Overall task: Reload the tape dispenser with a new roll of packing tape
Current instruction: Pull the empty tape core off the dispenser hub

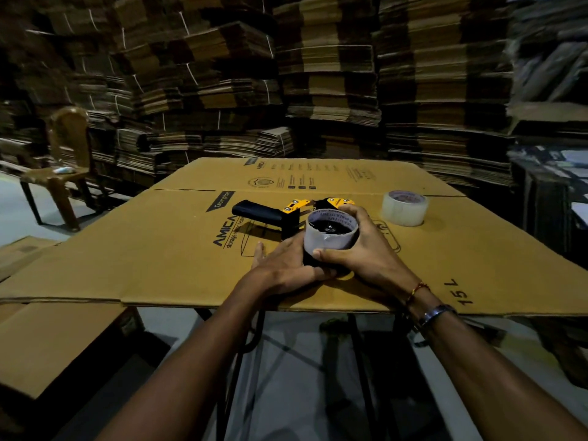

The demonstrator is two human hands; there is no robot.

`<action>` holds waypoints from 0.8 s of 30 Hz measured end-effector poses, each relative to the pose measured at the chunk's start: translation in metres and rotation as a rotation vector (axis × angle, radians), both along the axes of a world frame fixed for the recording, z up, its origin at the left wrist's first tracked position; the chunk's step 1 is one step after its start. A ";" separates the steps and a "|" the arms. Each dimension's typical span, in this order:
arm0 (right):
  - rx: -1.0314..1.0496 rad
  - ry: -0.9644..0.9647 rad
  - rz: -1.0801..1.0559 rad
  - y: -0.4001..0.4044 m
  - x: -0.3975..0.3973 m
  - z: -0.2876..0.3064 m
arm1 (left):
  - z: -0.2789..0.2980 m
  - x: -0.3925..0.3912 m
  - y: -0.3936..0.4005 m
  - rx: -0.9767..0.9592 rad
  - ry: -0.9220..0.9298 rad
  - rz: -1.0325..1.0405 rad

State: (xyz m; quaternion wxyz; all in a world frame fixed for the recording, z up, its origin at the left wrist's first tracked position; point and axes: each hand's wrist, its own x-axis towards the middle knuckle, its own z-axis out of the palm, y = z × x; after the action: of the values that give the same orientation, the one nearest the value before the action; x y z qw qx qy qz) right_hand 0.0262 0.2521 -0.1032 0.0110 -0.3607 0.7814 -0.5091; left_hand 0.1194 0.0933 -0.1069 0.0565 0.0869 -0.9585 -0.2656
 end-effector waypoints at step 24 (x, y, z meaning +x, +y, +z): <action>-0.066 0.114 -0.040 0.000 0.008 0.004 | 0.004 0.001 0.002 -0.026 -0.013 -0.018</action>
State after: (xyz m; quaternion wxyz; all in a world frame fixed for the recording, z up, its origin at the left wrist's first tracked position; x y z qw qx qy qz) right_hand 0.0347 0.2524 -0.0995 -0.0554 -0.3735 0.7706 -0.5134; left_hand 0.1206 0.0957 -0.1025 0.0490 0.0790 -0.9629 -0.2532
